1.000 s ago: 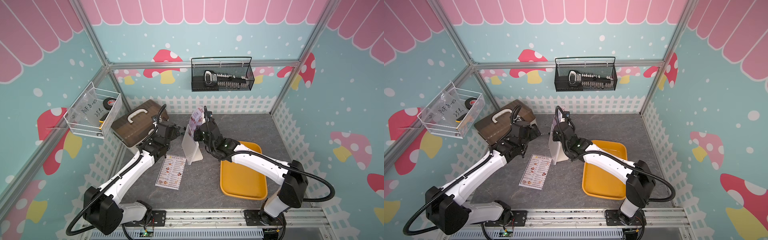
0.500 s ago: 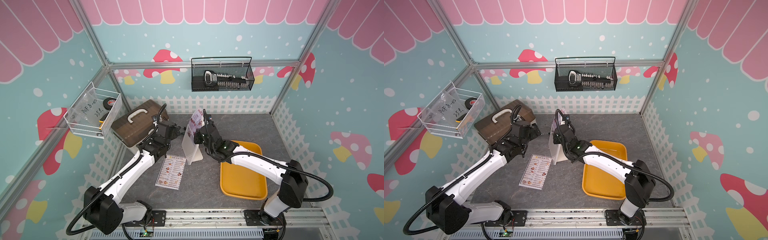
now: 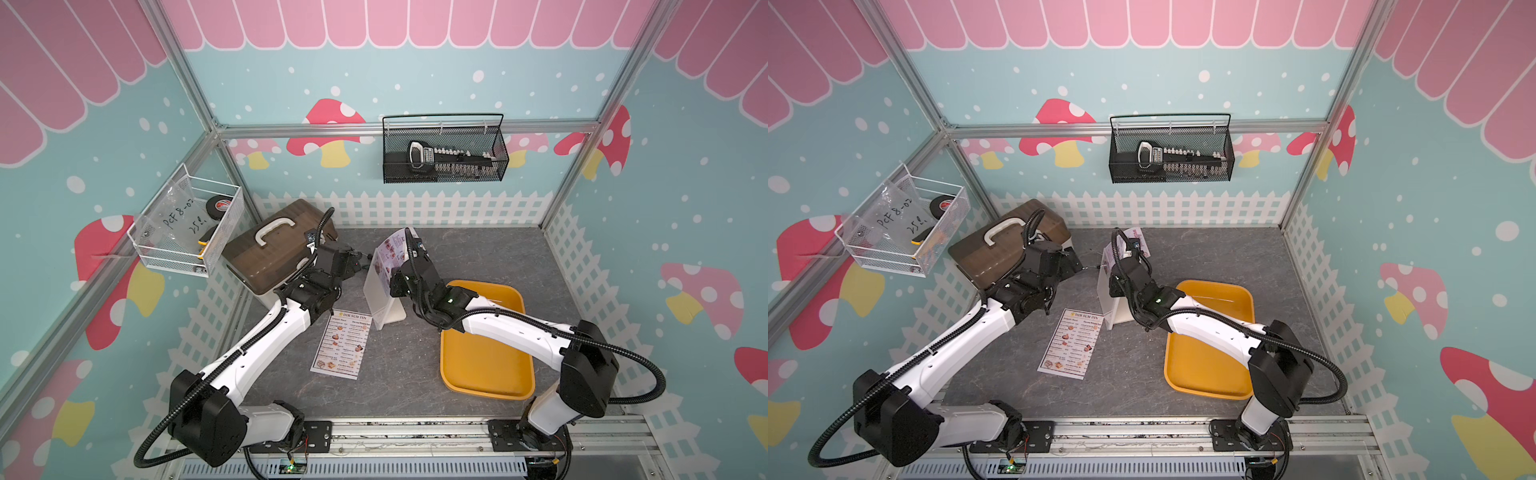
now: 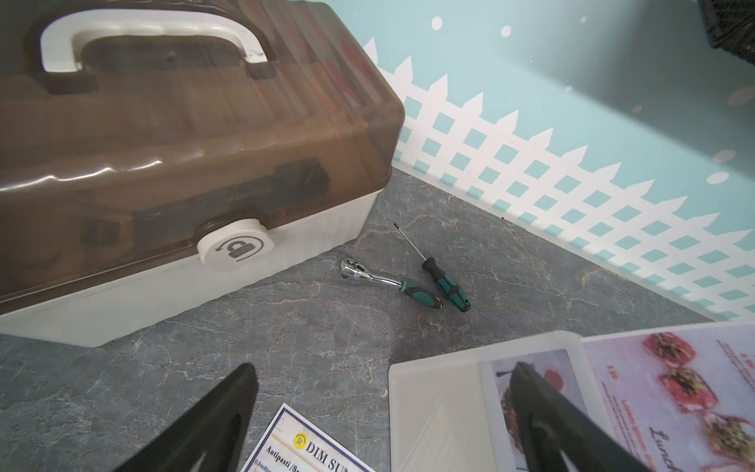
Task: Replace the menus in the menu holders
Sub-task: Insert the menu into the menu holder.
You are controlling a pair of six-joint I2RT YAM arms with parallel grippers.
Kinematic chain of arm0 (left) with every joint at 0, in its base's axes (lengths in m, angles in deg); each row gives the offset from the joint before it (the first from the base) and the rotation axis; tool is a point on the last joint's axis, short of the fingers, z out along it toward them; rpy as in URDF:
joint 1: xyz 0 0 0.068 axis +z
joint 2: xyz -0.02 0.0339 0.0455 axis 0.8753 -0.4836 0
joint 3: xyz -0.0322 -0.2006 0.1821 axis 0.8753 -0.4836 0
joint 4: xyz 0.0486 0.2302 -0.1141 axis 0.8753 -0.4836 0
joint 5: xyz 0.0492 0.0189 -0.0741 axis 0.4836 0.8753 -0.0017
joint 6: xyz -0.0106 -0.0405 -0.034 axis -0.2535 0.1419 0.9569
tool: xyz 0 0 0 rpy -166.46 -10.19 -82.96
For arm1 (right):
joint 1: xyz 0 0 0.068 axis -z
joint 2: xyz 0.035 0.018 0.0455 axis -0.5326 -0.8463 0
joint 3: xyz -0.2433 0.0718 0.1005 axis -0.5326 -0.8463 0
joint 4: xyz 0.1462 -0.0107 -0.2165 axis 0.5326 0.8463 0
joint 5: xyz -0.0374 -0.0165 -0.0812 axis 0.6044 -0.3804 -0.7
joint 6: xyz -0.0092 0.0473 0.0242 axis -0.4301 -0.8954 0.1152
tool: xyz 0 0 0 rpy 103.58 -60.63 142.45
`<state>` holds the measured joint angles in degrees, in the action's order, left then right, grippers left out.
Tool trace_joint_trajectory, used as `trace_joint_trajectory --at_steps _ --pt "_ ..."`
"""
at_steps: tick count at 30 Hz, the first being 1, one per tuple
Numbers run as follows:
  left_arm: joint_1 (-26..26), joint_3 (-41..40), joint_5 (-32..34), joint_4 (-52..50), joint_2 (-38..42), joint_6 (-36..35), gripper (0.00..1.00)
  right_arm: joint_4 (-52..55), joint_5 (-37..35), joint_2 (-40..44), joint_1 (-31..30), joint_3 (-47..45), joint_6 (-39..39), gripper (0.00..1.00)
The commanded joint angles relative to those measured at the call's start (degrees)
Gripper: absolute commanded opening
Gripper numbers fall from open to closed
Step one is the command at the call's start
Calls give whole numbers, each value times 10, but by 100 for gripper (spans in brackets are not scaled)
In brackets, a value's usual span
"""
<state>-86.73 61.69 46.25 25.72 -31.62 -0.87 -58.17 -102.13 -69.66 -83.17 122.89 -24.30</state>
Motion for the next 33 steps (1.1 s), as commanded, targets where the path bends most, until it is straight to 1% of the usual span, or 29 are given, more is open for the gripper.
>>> trace_joint_trajectory --at_steps 1,3,6,13,16,21,26,29,33 --pt "-3 15 15 -4 -6 -5 97 2 -12 34 4 1 18 26" --pt "-3 17 13 -4 -7 -6 97 5 -12 39 7 7 31 31" --pt "-3 20 13 -4 -9 -6 97 6 -4 41 11 13 38 33" --pt "-5 25 16 -5 -13 -9 97 4 4 46 20 12 41 35" --pt "-6 27 17 -4 -15 -9 97 -16 17 53 24 3 48 28" --pt "-8 27 20 -4 -18 -8 97 -24 70 40 27 8 58 16" --pt "-9 26 23 -5 -16 -8 97 -16 75 31 26 3 56 11" --pt "-9 24 25 -5 -13 -10 97 -12 74 32 27 2 62 10" --pt "-9 23 26 -6 -13 -9 97 -1 98 23 27 11 70 6"
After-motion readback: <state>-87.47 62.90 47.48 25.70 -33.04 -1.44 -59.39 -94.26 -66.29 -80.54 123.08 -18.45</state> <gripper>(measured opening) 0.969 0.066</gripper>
